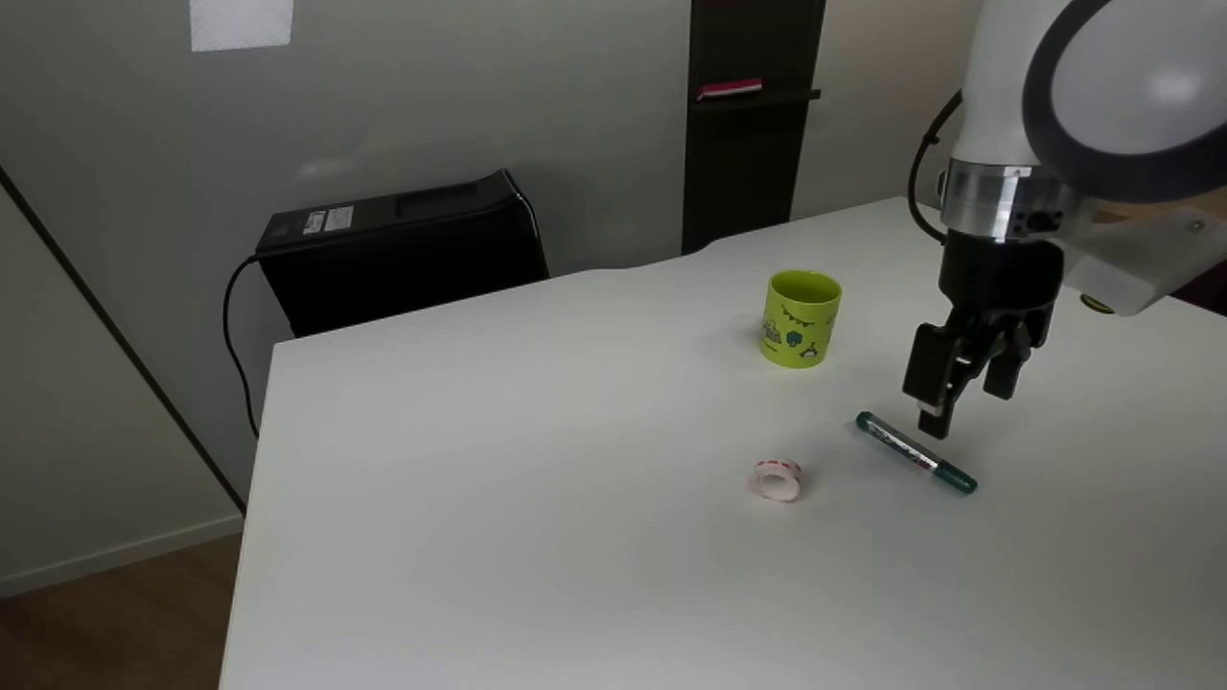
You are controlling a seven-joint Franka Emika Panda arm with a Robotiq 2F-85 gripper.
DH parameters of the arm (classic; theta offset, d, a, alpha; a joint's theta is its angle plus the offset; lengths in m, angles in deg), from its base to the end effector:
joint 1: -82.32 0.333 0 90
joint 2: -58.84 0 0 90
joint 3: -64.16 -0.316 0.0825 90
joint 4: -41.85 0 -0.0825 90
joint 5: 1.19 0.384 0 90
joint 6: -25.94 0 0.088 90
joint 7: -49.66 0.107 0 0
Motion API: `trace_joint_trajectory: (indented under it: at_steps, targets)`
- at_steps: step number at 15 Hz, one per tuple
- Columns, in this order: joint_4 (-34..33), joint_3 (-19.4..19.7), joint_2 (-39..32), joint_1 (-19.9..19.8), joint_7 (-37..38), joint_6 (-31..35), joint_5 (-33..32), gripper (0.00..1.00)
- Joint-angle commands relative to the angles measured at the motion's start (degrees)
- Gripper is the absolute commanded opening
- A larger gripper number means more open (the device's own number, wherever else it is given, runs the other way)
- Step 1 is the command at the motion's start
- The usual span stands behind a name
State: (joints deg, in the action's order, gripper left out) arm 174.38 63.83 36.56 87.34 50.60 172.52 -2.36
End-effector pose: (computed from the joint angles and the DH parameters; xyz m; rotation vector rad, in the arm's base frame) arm 0.5038 0.0476 0.1633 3.1145 0.1473 -0.2233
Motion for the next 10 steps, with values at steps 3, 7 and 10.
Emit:
trace_joint_trajectory:
  at_steps: [3, 7, 10]
  targets:
    - [-0.81, 0.10, -0.70, -0.30, 0.58, 0.22, -1.35, 1.00]
    - [-2.82, 1.66, -2.85, -0.15, 0.68, 2.08, -4.35, 1.00]
    - [-5.35, 1.73, -5.26, -1.40, -0.64, 3.06, -4.08, 1.00]
